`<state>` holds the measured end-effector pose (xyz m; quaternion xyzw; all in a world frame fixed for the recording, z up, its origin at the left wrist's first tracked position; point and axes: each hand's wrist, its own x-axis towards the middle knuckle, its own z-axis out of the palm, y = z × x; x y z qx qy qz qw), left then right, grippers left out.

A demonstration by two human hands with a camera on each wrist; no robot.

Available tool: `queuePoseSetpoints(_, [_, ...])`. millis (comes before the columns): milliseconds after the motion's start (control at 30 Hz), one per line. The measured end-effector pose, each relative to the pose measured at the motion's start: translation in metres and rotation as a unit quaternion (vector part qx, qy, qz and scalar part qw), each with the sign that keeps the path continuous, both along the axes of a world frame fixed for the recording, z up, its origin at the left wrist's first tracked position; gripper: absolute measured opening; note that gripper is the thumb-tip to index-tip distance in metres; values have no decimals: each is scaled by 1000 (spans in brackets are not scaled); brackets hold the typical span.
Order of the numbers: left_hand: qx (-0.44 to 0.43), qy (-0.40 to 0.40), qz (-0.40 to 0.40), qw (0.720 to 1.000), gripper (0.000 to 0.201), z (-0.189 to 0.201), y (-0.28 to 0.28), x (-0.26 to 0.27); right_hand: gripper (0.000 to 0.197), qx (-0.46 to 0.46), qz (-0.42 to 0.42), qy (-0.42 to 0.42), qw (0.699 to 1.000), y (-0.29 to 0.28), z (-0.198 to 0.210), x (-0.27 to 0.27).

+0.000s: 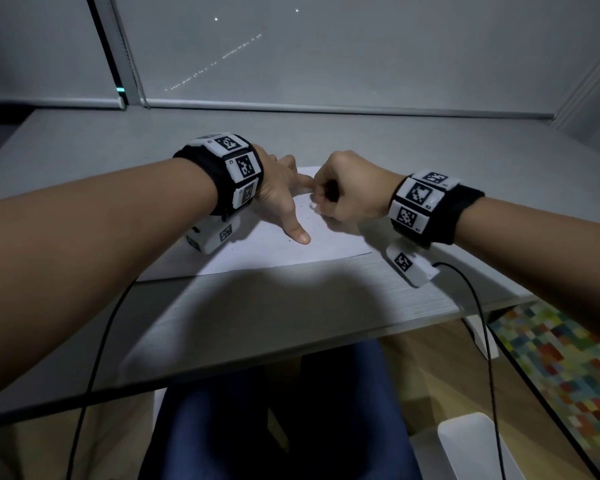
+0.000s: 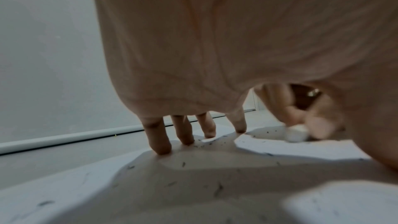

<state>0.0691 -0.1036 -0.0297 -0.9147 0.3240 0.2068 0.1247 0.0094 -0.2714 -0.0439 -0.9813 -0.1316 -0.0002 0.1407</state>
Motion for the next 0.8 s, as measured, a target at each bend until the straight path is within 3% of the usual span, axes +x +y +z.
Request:
queuePoseSetpoints(100, [5,2,1,1000,126,2,-2,-1,11,7,31,25,999,4,1,-8])
queuePoseSetpoints(267, [12,2,7,1000,131,2,-2,-3,10,-11,-17,0,1000,-6,3,7])
queuePoseSetpoints(467, [5,5,6,1000,125,3,-3,-2,12,0,53,18,998,3,0,-15])
queuePoseSetpoints(633, [8,4,4,1000,135,2,-2,-2,12,-24,13,-11,1000,-5,2,-1])
queuePoseSetpoints(800, [4,13,10,1000,124,4,-2,-2,16,-13,64,3,998,5,-2,-23])
